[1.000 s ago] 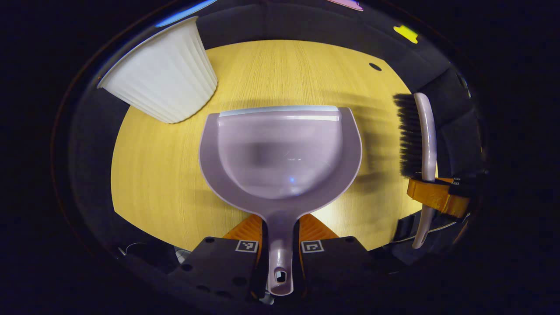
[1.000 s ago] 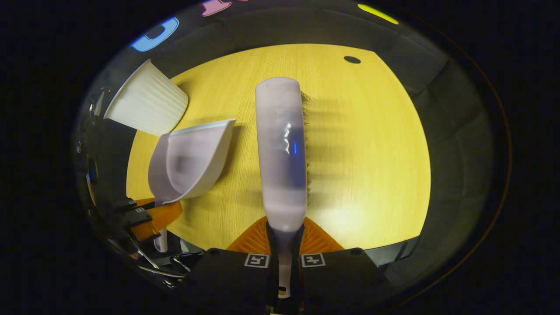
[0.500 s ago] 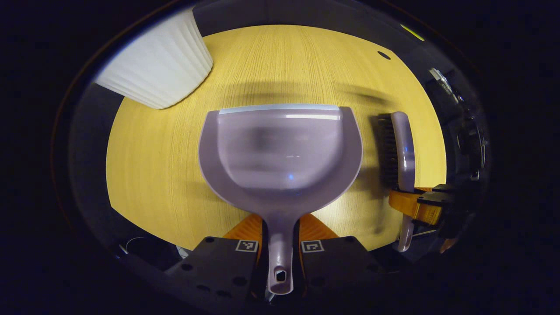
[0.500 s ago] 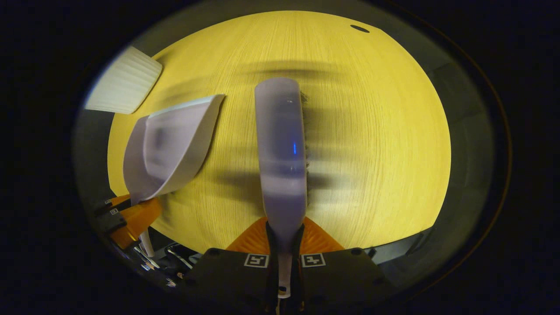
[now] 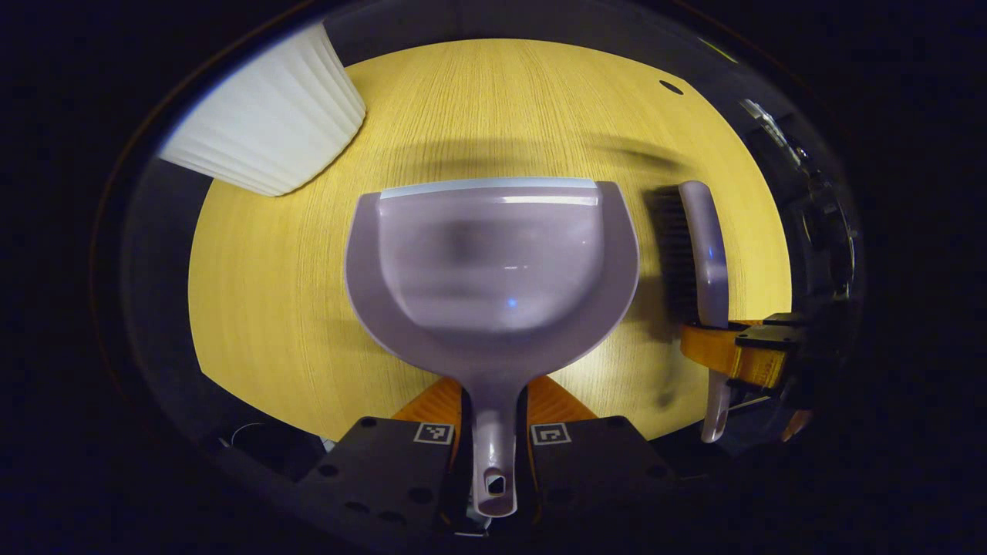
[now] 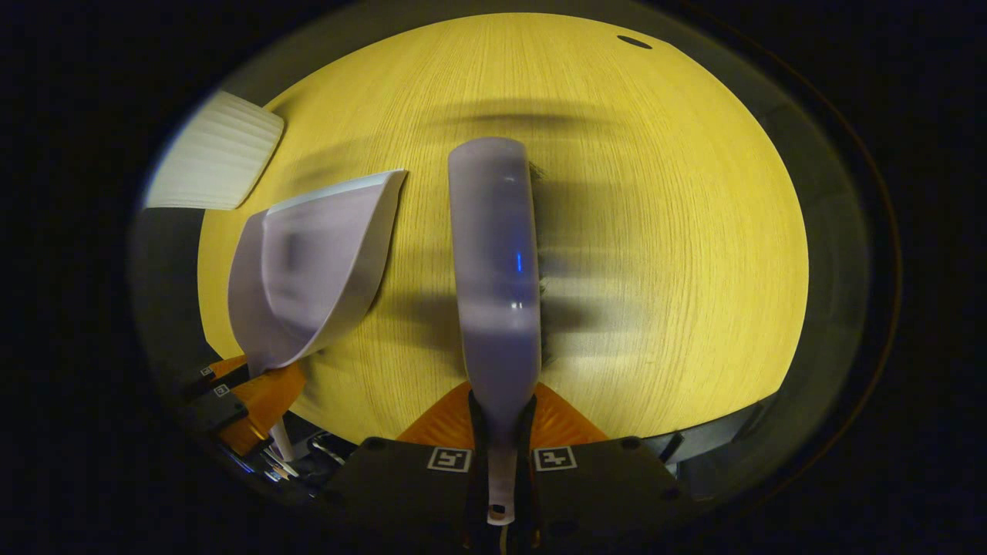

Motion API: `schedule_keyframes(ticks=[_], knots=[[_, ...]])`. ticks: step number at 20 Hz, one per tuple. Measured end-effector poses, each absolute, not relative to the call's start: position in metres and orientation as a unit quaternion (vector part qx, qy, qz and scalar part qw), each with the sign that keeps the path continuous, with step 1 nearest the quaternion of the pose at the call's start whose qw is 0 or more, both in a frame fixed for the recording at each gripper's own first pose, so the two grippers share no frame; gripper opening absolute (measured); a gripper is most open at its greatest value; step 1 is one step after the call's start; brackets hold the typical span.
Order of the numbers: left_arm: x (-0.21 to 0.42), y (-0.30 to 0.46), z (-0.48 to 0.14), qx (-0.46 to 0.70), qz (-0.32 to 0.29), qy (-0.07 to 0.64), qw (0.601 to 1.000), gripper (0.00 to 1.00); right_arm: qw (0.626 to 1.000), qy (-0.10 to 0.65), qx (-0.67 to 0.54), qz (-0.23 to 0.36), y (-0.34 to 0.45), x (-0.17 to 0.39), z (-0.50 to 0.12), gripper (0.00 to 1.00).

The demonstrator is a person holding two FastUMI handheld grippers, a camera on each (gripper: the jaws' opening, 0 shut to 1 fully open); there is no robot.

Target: Pick up the small broom and dustpan from the desktop, sweep the trash into the dustpan with the broom, and then empty the trash into the garbage bin.

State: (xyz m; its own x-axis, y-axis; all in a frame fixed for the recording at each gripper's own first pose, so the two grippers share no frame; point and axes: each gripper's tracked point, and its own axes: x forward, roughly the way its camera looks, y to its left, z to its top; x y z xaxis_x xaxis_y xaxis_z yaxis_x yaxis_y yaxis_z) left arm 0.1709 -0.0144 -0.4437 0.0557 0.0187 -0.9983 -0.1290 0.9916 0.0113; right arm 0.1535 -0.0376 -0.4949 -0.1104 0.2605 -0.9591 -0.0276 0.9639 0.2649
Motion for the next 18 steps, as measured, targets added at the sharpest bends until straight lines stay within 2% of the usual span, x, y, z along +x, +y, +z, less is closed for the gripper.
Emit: schedule_keyframes(ticks=[1,4,5,6,9,11,14,15,16,18], knots=[[0.17,-0.013,-0.443,-0.037,0.05,0.688,0.723,0.21,0.663,0.737,0.073,0.108,-0.049,0.16,-0.491,0.15],[0.168,-0.015,-0.442,-0.037,0.044,0.693,0.719,0.23,0.668,0.733,0.072,0.104,-0.052,0.164,-0.487,0.17],[0.168,-0.017,-0.443,-0.044,0.042,0.693,0.718,0.25,0.668,0.733,0.072,0.107,-0.051,0.164,-0.485,0.28],[0.167,-0.022,-0.442,-0.055,0.036,0.694,0.717,0.26,0.667,0.733,0.07,0.11,-0.051,0.165,-0.483,0.2],[0.169,-0.022,-0.44,-0.051,0.023,0.692,0.72,0.32,0.672,0.727,0.069,0.118,-0.046,0.167,-0.477,0.29],[0.172,-0.021,-0.435,-0.038,0.024,0.687,0.725,0.37,0.677,0.724,0.063,0.117,-0.052,0.171,-0.472,0.29],[0.169,-0.02,-0.426,-0.028,0.022,0.684,0.729,0.52,0.689,0.713,0.065,0.11,-0.051,0.174,-0.457,0.33],[0.168,-0.019,-0.424,-0.025,0.025,0.684,0.729,0.54,0.694,0.708,0.066,0.112,-0.052,0.177,-0.453,0.47],[0.167,-0.021,-0.42,-0.029,0.024,0.683,0.729,0.63,0.695,0.707,0.062,0.113,-0.052,0.177,-0.454,0.52],[0.163,-0.024,-0.414,-0.04,0.024,0.682,0.73,0.65,0.701,0.701,0.063,0.115,-0.051,0.179,-0.451,0.53]])
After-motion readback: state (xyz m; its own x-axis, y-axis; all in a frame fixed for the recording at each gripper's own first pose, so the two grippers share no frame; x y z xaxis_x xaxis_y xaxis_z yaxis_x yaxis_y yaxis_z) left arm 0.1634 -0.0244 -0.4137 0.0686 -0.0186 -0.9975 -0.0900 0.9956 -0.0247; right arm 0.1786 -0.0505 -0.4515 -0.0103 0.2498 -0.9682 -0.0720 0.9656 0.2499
